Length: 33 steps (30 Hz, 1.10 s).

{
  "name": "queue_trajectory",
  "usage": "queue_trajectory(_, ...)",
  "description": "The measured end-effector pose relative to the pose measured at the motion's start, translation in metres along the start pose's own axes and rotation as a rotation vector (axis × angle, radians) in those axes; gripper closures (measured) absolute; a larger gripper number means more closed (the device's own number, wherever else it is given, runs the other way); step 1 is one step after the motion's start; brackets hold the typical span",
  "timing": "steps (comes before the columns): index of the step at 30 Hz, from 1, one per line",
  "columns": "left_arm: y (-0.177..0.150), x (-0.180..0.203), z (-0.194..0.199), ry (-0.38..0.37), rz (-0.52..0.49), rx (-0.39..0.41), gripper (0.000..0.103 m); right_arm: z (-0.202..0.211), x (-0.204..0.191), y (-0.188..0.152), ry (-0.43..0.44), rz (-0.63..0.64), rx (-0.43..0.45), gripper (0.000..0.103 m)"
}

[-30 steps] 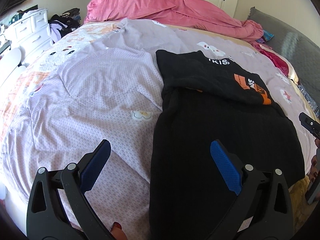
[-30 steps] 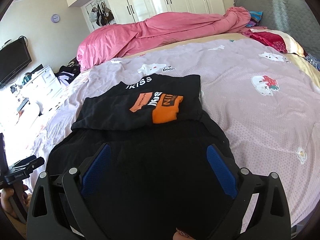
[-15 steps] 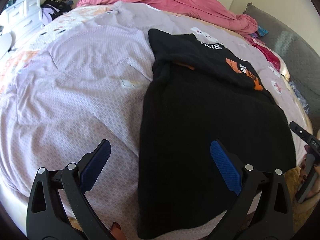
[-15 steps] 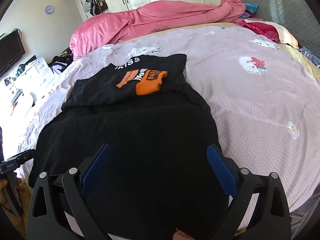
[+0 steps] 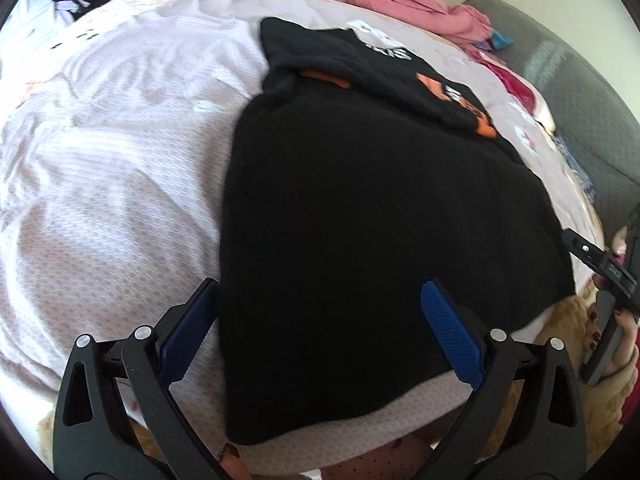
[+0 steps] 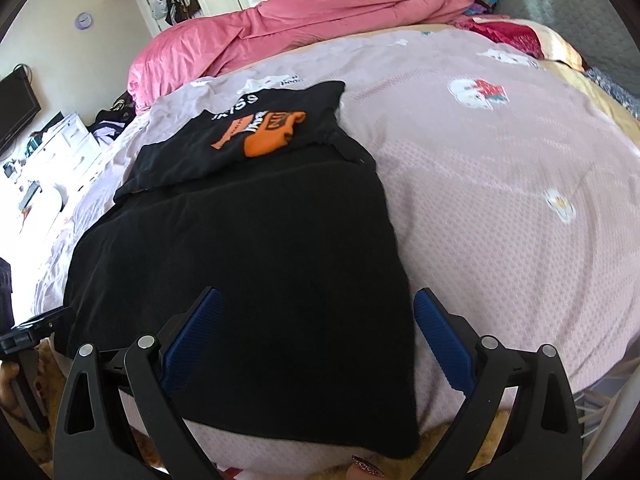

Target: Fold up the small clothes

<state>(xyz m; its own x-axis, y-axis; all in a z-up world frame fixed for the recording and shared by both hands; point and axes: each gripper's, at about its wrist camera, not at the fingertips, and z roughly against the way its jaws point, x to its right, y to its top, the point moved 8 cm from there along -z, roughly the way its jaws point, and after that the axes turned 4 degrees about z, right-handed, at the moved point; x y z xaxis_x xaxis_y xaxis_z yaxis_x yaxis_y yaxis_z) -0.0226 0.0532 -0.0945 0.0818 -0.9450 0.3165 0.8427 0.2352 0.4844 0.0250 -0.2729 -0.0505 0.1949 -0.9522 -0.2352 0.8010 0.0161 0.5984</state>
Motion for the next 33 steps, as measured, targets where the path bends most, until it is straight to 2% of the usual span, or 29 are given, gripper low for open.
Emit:
queue_trajectory(2, -0.002, 0.003, 0.001, -0.033, 0.002, -0.003, 0.009, 0.001, 0.004, -0.005, -0.003, -0.008, -0.012, 0.007)
queue_trajectory(16, -0.004, 0.001, -0.001, -0.026, 0.016, -0.011, 0.009, 0.002, 0.011, -0.019, 0.081, -0.068, -0.043, 0.009)
queue_trajectory(19, -0.004, 0.001, -0.002, -0.016, 0.013, -0.012, 0.009, 0.004, 0.009, -0.020, 0.087, -0.064, -0.042, 0.021)
queue_trajectory(21, -0.004, 0.000, -0.003, -0.007, 0.011, -0.013, 0.009, 0.005, 0.006, -0.021, 0.100, -0.055, -0.041, 0.033)
queue_trajectory(23, -0.004, 0.000, -0.004, 0.001, 0.008, -0.016, 0.009, 0.007, 0.002, -0.023, 0.118, -0.040, -0.043, 0.056)
queue_trajectory(26, -0.004, 0.001, -0.005, 0.010, 0.001, -0.017, 0.009, 0.010, -0.001, -0.024, 0.123, -0.014, -0.037, 0.080)
queue_trajectory(28, -0.004, 0.001, -0.005, 0.010, 0.003, -0.017, 0.009, 0.014, -0.003, -0.024, 0.163, -0.020, -0.033, 0.090)
queue_trajectory(33, -0.004, 0.001, -0.006, 0.012, -0.001, -0.020, 0.009, 0.015, -0.004, -0.023, 0.190, -0.023, -0.037, 0.091)
